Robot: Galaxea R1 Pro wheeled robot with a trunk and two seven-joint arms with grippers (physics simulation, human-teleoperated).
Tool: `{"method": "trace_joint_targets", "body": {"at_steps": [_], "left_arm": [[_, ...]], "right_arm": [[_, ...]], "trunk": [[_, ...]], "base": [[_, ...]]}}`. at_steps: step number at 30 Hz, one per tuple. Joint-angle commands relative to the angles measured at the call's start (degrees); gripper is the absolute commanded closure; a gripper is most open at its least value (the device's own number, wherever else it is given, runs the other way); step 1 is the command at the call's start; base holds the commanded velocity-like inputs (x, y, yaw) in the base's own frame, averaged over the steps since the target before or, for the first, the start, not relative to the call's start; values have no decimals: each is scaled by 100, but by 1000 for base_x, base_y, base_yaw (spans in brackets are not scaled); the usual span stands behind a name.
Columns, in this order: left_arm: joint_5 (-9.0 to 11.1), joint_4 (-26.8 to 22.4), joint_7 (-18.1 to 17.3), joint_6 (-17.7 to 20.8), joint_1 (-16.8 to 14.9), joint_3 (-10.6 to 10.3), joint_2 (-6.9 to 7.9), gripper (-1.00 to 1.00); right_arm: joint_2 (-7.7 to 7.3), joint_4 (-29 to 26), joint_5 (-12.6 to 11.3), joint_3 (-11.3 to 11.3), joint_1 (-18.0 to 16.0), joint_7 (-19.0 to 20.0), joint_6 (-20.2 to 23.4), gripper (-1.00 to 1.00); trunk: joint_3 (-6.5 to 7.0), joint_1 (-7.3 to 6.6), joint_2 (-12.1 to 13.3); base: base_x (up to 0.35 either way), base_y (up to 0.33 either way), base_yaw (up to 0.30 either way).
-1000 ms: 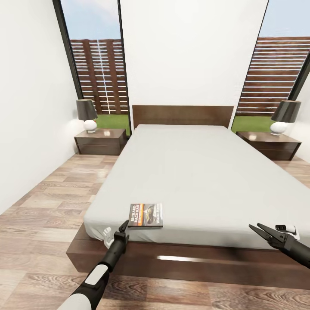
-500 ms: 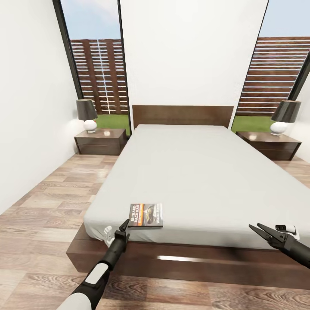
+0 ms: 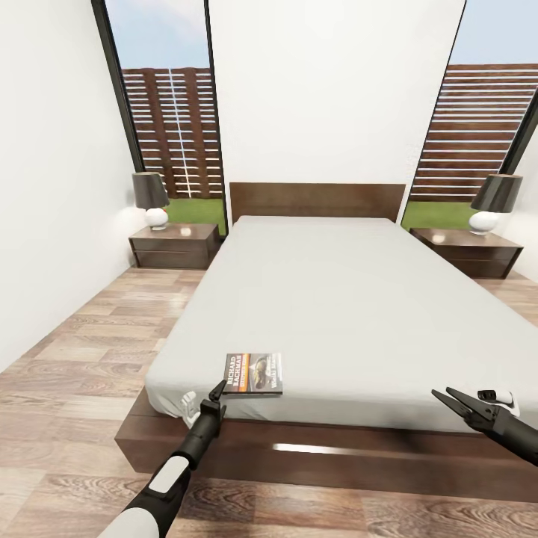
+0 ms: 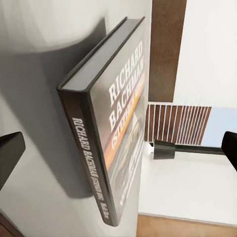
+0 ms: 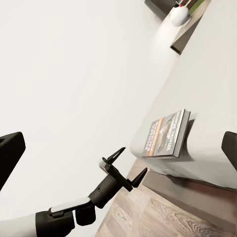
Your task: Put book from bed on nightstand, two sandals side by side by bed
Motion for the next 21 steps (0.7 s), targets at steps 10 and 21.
{"method": "trace_joint_targets", "body": {"at_steps": [10,21], "left_arm": [[50,2,-15,58,-3,14,5,-100],[50,-3,-15,62,-3,9,6,-100]], "right_arm": [[-2,0,-24,5,-3,7,60,-100],[-2,-1,-24,5,-3,9,60,-100]], "trunk": [[-5,-1,-2],[-5,-1,-2]], "base": [[0,0,0],[0,0,0]]}}
